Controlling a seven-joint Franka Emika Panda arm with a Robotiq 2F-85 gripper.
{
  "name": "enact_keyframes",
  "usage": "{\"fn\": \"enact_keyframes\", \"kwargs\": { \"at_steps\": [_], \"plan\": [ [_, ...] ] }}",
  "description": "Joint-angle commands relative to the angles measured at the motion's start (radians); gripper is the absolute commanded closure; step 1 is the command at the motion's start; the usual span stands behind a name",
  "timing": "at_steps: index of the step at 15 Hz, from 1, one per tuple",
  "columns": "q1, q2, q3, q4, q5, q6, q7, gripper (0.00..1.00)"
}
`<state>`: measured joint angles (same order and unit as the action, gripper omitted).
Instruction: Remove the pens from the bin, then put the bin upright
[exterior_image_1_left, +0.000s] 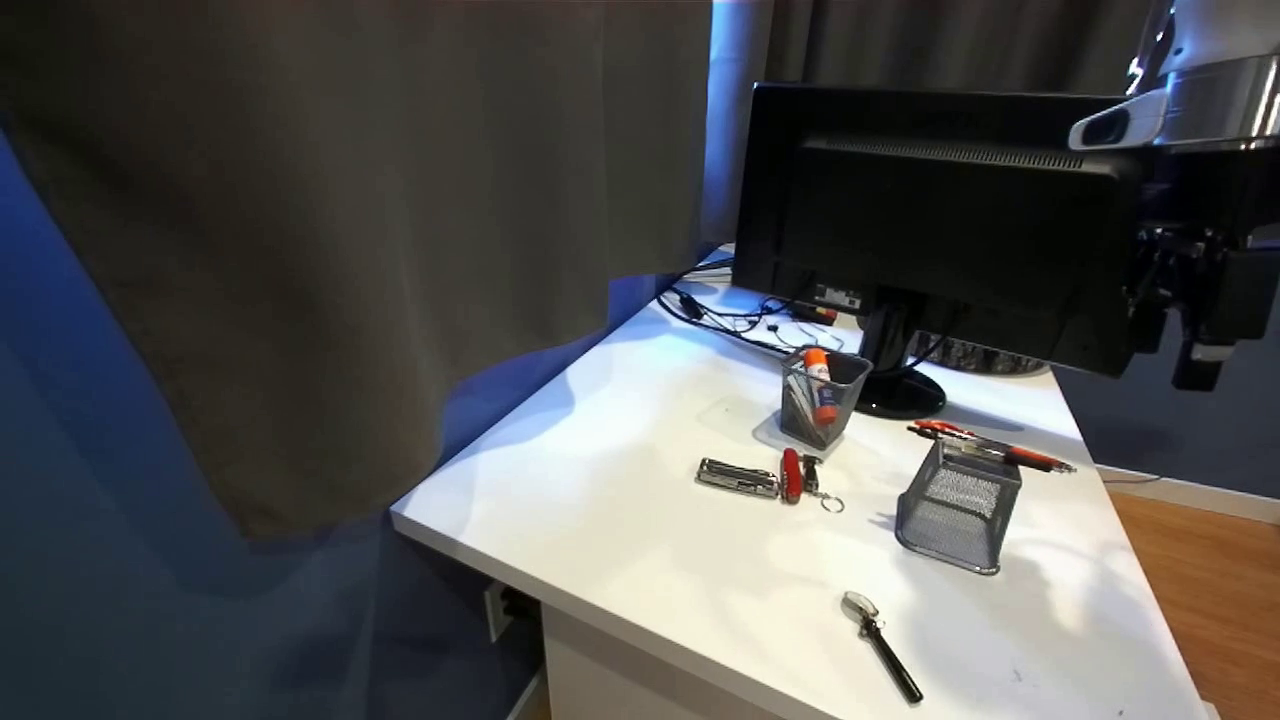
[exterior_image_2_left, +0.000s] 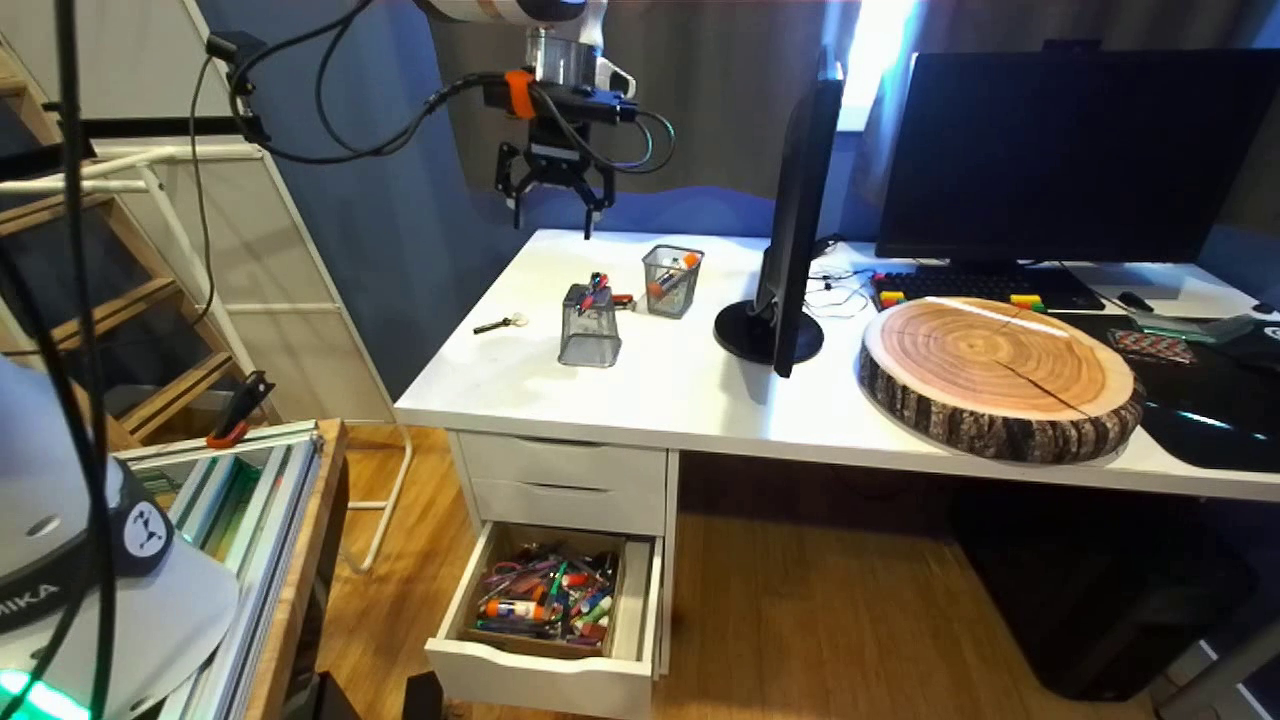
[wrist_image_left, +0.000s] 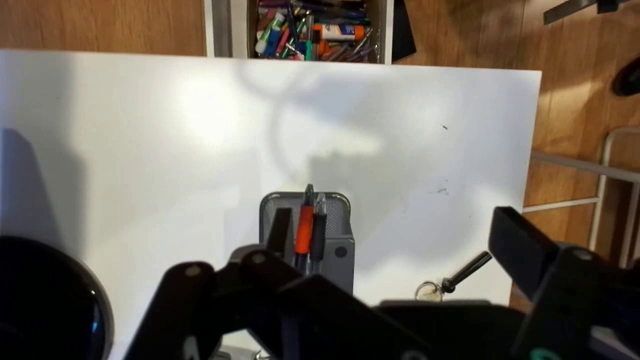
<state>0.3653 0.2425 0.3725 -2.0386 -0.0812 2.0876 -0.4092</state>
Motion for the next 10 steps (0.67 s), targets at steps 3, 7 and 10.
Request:
{"fn": "enact_keyframes", "kwargs": {
  "at_steps": [3,7,10],
  "plan": [
    [-0.005,0.052,0.011,0.042,-0.003,0.001,-0.050,0.00],
    [-0.010,0.061,0.015,0.037,0.008,0.047,-0.068,0.00],
    [-0.024,0.073,0.021,0.000,0.048,0.181,-0.077,0.00]
  ]
}}
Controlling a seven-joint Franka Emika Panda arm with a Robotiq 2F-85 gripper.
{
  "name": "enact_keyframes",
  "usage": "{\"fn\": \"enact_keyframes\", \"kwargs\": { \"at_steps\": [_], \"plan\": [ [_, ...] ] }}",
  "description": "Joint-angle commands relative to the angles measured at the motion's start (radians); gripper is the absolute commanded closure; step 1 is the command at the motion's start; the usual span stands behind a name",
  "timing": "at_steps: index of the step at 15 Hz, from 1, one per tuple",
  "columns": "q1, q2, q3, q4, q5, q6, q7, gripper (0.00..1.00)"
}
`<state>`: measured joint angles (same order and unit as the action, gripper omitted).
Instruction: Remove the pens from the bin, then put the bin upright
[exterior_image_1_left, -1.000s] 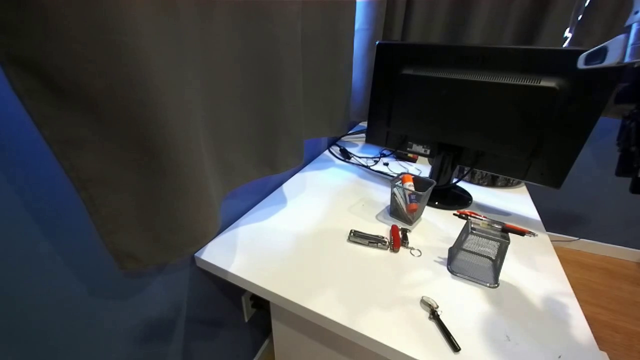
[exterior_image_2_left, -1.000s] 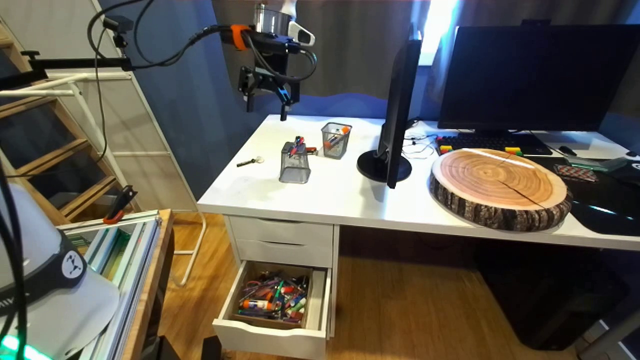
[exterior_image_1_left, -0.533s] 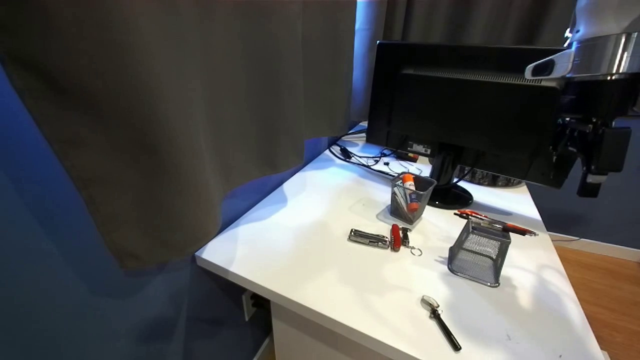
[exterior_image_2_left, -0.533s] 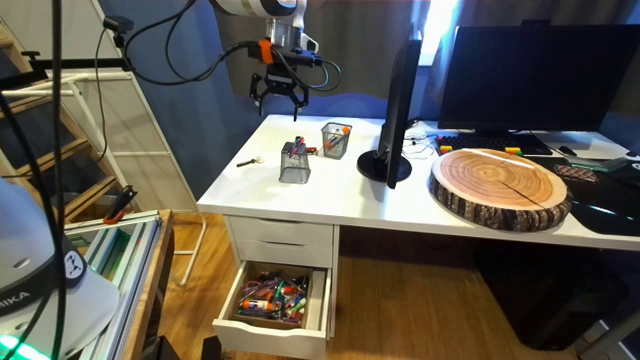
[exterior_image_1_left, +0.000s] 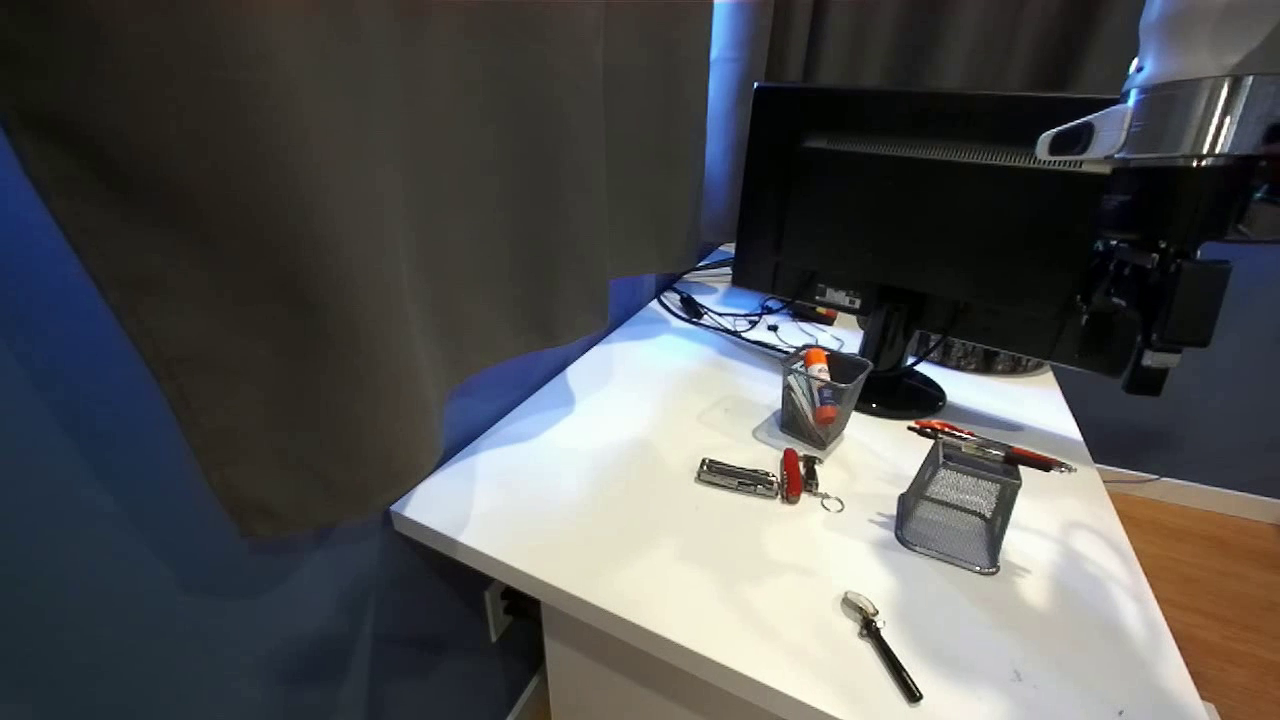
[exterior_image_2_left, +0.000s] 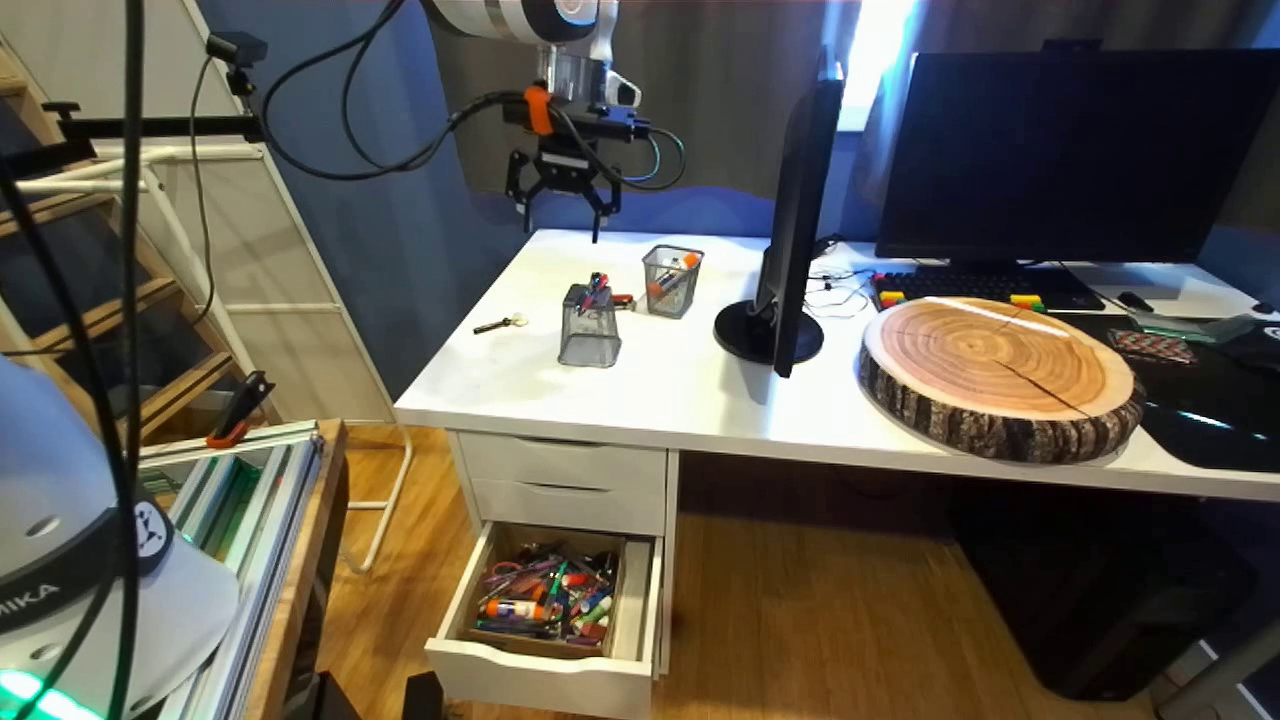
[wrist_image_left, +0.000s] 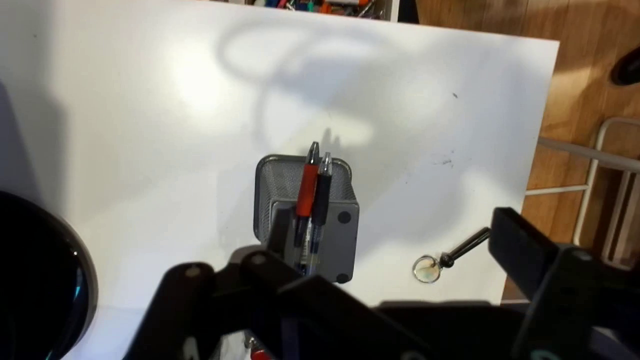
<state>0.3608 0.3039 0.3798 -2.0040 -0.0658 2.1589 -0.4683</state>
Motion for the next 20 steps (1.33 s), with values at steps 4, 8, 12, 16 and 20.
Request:
{"fn": "enact_keyframes", "kwargs": {
  "at_steps": [4,8,12,16,20],
  "plan": [
    [-0.023,0.036,0.008,-0.070,0.010,0.250,-0.002,0.00],
    [-0.029,0.092,0.012,-0.066,0.008,0.352,-0.004,0.00],
    [-0.036,0.156,0.015,-0.041,-0.001,0.399,-0.017,0.00],
    [-0.035,0.205,0.011,-0.019,-0.013,0.419,-0.011,0.00],
    [-0.037,0.238,0.013,0.007,-0.019,0.423,-0.016,0.23]
  ]
}}
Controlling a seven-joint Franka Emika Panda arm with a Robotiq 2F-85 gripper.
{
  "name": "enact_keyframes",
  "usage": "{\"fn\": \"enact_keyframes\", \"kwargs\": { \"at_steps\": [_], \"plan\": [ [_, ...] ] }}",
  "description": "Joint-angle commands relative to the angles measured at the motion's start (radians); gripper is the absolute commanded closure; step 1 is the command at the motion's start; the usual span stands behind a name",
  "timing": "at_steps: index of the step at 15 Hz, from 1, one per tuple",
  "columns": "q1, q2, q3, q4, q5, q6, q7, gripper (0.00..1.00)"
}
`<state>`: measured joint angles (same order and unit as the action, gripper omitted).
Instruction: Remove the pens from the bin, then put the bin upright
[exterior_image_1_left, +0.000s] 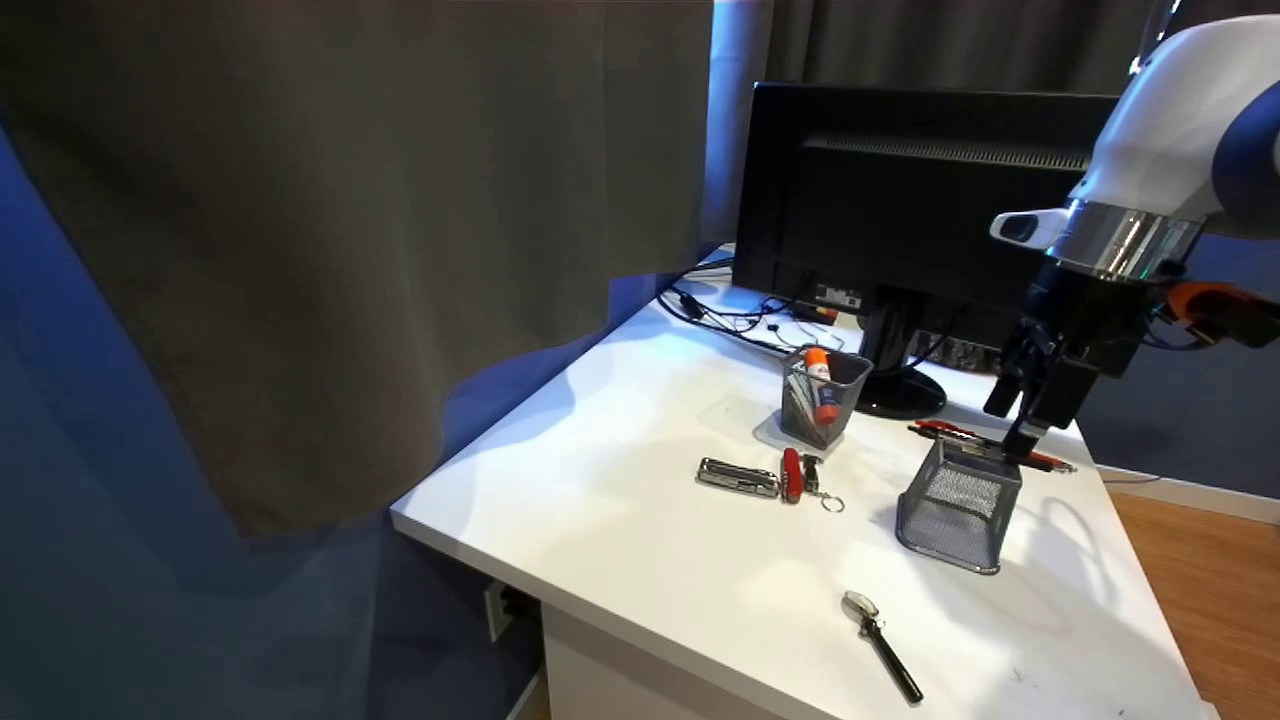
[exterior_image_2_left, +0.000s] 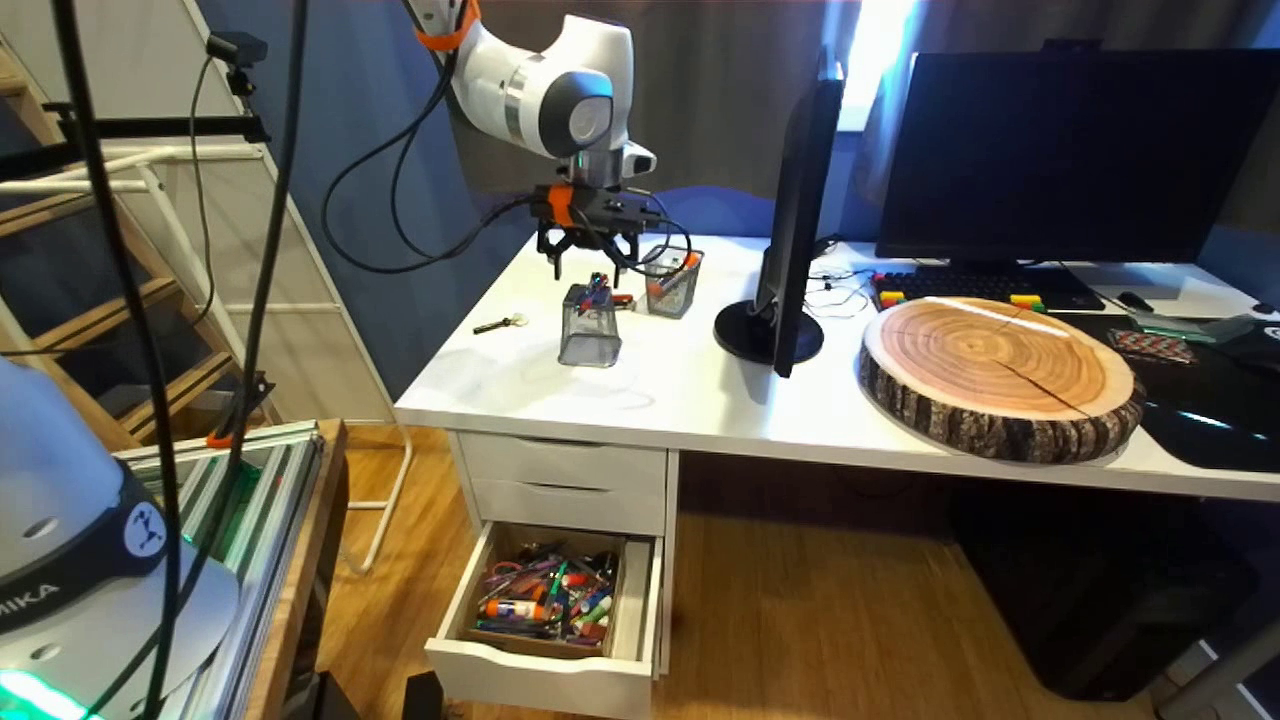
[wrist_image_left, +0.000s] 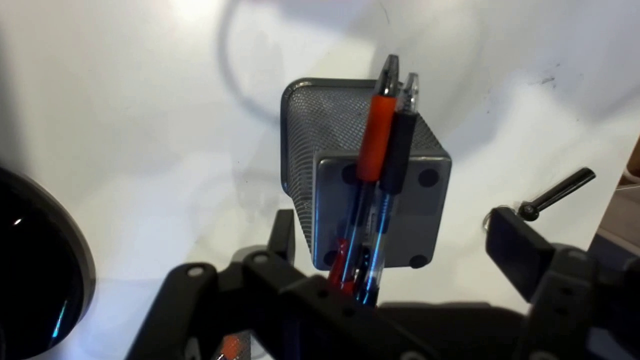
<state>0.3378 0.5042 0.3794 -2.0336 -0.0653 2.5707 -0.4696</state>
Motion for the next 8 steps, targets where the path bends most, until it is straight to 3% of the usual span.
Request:
{"fn": "enact_keyframes", "kwargs": {
  "at_steps": [1,6,8],
  "plan": [
    [-0.014,0.042,0.013,0.041,-0.021,0.010,-0.015,0.27],
    [-0.015,0.054,0.011,0.052,-0.026,0.006,-0.019,0.62],
    [-0.014,0.056,0.009,0.053,-0.029,0.007,-0.018,0.48]
  ]
}}
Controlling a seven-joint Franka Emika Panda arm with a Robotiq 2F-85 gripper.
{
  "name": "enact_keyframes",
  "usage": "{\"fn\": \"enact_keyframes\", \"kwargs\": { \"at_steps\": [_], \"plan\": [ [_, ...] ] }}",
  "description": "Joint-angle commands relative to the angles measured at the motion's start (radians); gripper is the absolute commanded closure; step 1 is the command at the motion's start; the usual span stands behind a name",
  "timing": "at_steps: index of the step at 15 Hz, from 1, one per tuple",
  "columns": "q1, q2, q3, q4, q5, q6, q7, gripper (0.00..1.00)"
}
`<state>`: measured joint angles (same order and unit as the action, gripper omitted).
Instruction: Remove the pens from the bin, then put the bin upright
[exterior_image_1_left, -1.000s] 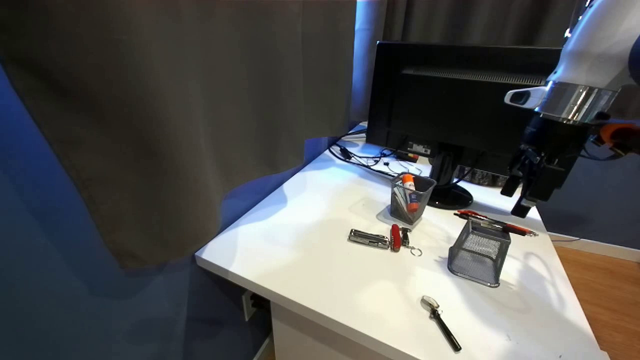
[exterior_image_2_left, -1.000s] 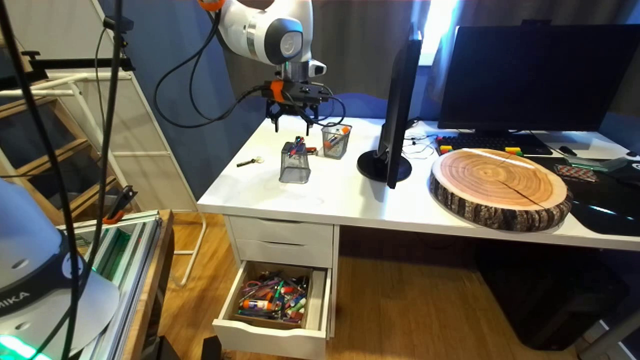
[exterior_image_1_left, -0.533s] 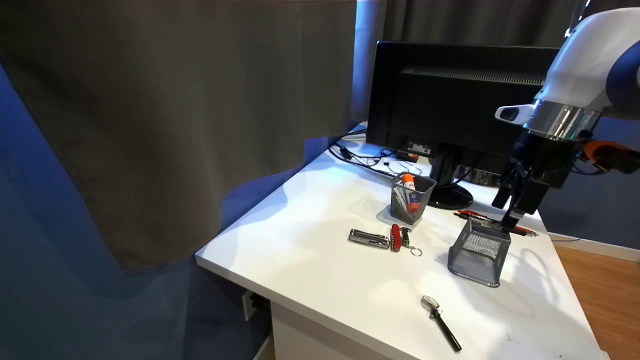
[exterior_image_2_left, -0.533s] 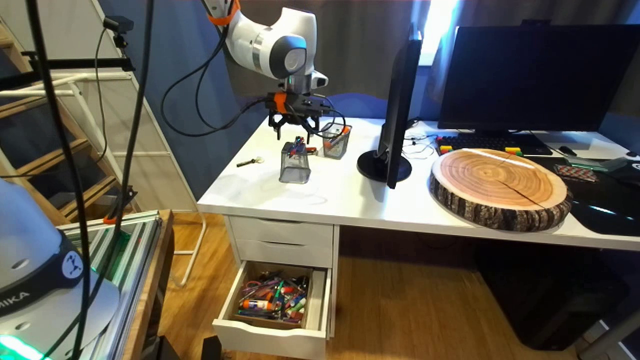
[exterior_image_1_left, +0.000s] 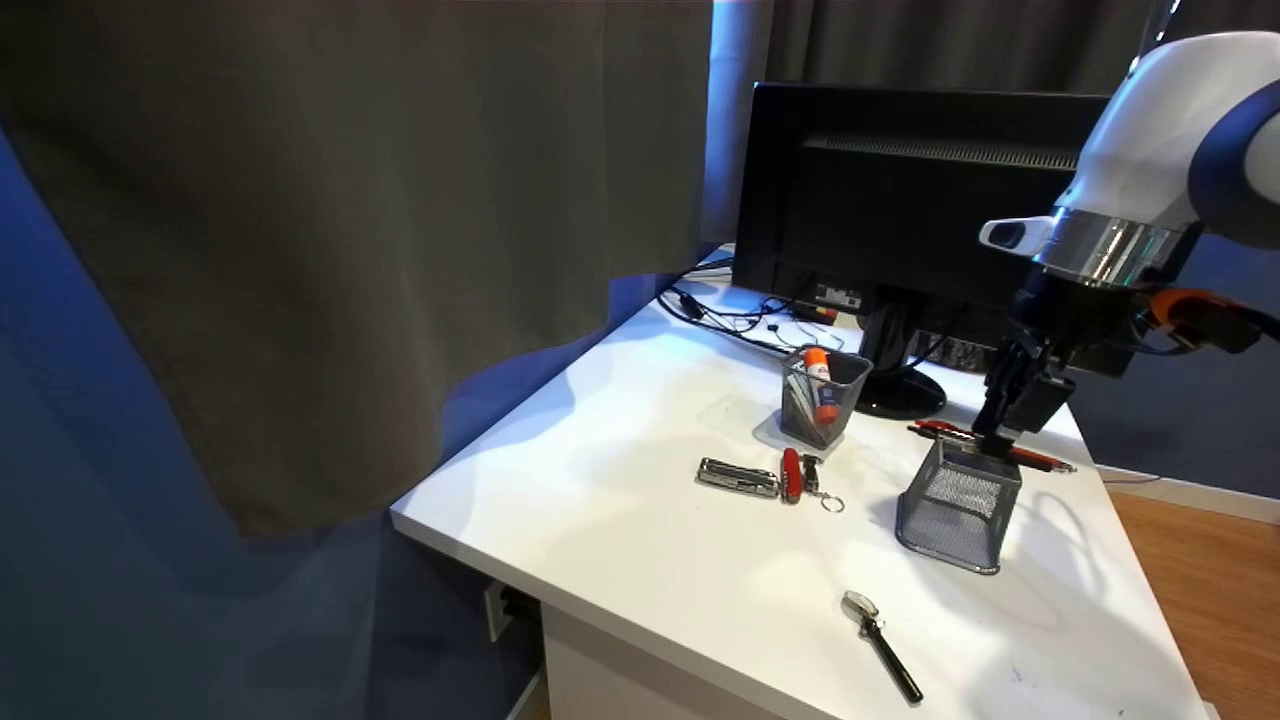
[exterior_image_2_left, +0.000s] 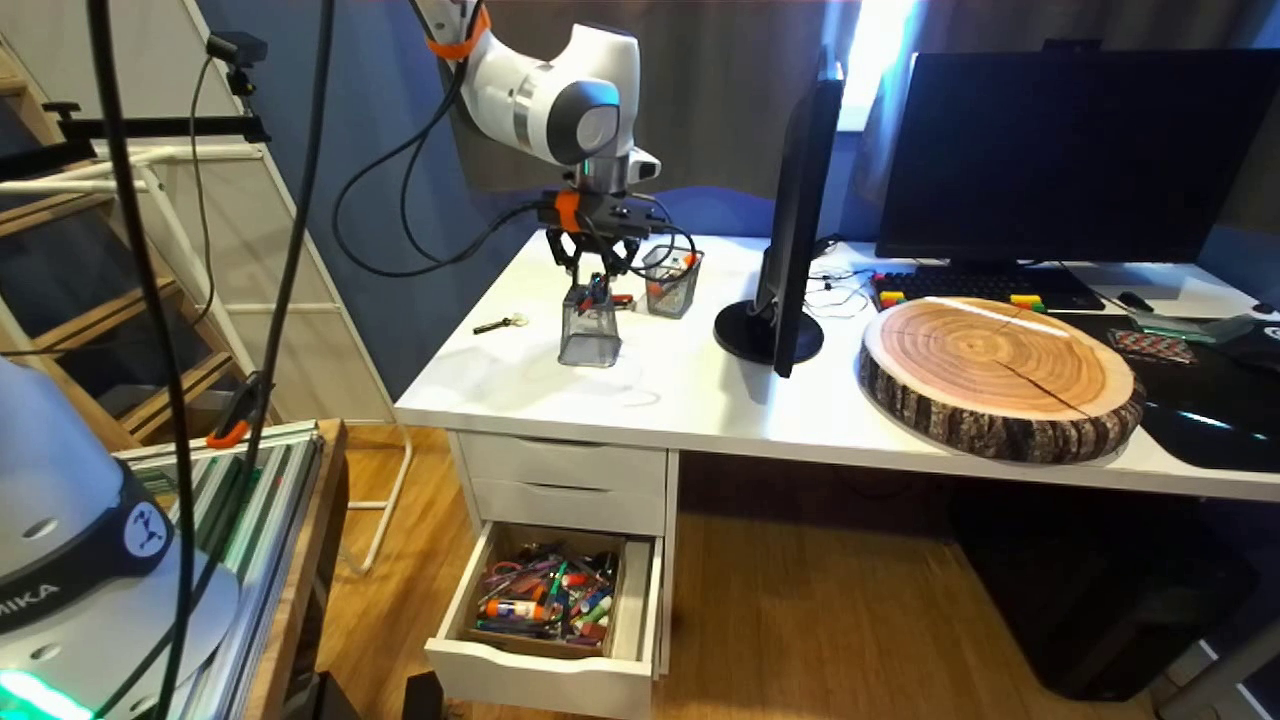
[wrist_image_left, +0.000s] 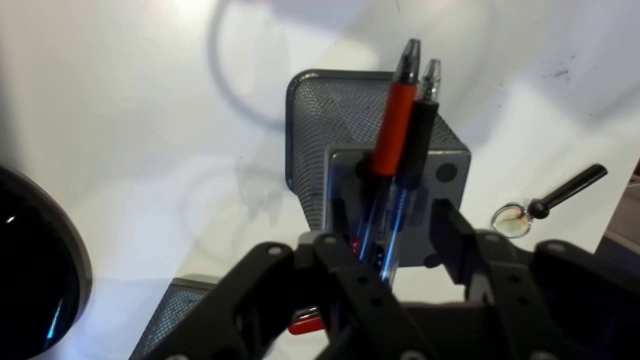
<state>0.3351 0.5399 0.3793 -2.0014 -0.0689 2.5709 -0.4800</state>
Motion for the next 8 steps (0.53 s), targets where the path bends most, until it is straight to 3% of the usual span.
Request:
{"fn": "enact_keyframes", "kwargs": {
  "at_steps": [1,4,5,8],
  "plan": [
    [-0.012,0.023,0.010,0.023,-0.025,0.008,-0.008,0.43],
    [-0.012,0.030,0.011,0.028,-0.028,0.009,-0.009,0.34],
    [-0.011,0.031,0.010,0.030,-0.029,0.009,-0.010,0.35],
    [-0.013,0.038,0.013,0.036,-0.031,0.009,-0.016,0.51]
  ]
}}
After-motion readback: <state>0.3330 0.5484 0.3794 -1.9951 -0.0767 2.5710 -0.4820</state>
